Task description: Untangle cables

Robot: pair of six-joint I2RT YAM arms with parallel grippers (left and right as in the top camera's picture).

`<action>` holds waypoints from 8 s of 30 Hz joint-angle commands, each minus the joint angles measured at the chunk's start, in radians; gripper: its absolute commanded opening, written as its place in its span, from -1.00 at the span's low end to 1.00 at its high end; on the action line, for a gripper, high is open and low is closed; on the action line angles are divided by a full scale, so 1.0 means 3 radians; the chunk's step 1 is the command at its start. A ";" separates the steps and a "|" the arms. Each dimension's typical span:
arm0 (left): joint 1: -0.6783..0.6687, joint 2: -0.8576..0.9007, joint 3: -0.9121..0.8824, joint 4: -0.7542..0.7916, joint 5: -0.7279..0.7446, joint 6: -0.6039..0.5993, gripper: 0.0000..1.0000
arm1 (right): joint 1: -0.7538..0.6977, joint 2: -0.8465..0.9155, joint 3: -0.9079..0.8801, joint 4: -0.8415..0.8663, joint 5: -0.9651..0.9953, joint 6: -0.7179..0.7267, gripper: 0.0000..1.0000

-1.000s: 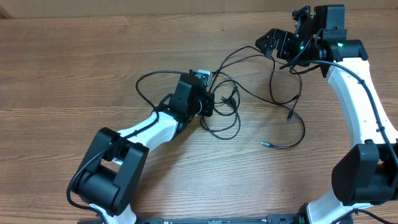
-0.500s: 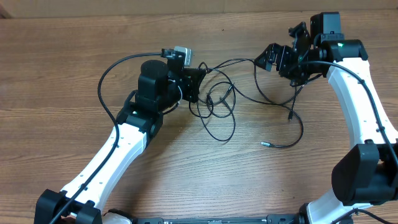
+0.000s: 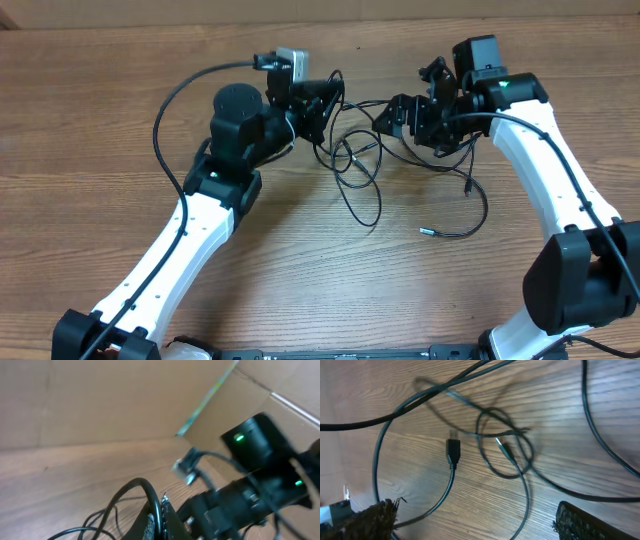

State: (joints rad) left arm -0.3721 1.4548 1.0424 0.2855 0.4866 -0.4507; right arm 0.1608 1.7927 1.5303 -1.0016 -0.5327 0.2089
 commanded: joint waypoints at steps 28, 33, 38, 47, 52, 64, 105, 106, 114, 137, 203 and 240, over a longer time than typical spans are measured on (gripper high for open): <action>0.0455 -0.0083 0.0618 -0.0182 0.0710 -0.0498 -0.91 | 0.0759 0.0004 -0.0041 0.1151 0.0057 0.2027 1.00; 0.0455 -0.0083 0.0618 -0.0029 0.0739 -0.0977 -0.92 | 0.0950 0.0005 -0.0088 0.1291 0.0707 0.2421 0.85; 0.0464 -0.0131 0.0626 0.0296 0.0903 -0.1241 -0.92 | 0.0975 0.0017 -0.0108 0.1287 0.1551 0.2721 0.05; 0.1026 -0.0266 0.0721 0.0262 0.1077 -0.1225 -0.92 | 0.0694 0.0019 -0.0108 0.0562 0.2936 0.2717 -0.92; 0.1499 -0.0278 0.0725 0.0257 0.1256 -0.1255 -0.91 | 0.0134 0.0019 -0.0108 0.0364 0.3084 0.2705 -0.92; 0.1848 -0.0276 0.0724 -0.0820 0.1255 -0.0563 -0.92 | -0.0469 0.0019 -0.0108 0.0267 0.2350 0.2327 -0.92; -0.0113 0.1342 0.0729 -0.0352 0.0125 -0.0744 -0.92 | -0.0121 0.0019 -0.0108 0.0579 0.0529 0.0470 -0.83; -0.0031 0.1259 0.0729 -0.0398 0.0123 -0.0744 -0.91 | -0.0121 0.0019 -0.0108 0.0535 0.0673 0.0472 -0.74; 0.0459 0.0296 0.0729 -0.0782 0.0579 -0.0743 -0.92 | -0.0122 0.0019 -0.0108 0.0247 0.1816 0.0474 0.17; 0.1202 -0.1058 0.0781 -0.1111 0.0622 -0.0501 -0.92 | 0.0118 0.0019 -0.0108 0.0917 -0.0829 0.1150 1.00; 0.3159 0.2739 0.5080 -0.3995 -0.1390 0.0328 -0.92 | 0.0248 0.0796 -0.0108 0.0605 0.1481 0.2065 1.00; 0.3213 0.2674 0.6045 -0.5224 -0.0282 -0.0249 1.00 | 0.0248 0.0595 -0.0097 0.0650 0.1544 0.1995 0.98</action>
State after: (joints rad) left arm 0.5972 2.3486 2.8239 -1.2655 0.2901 -0.6296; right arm 0.2298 2.0338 1.4952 -0.8307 -0.0849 0.8360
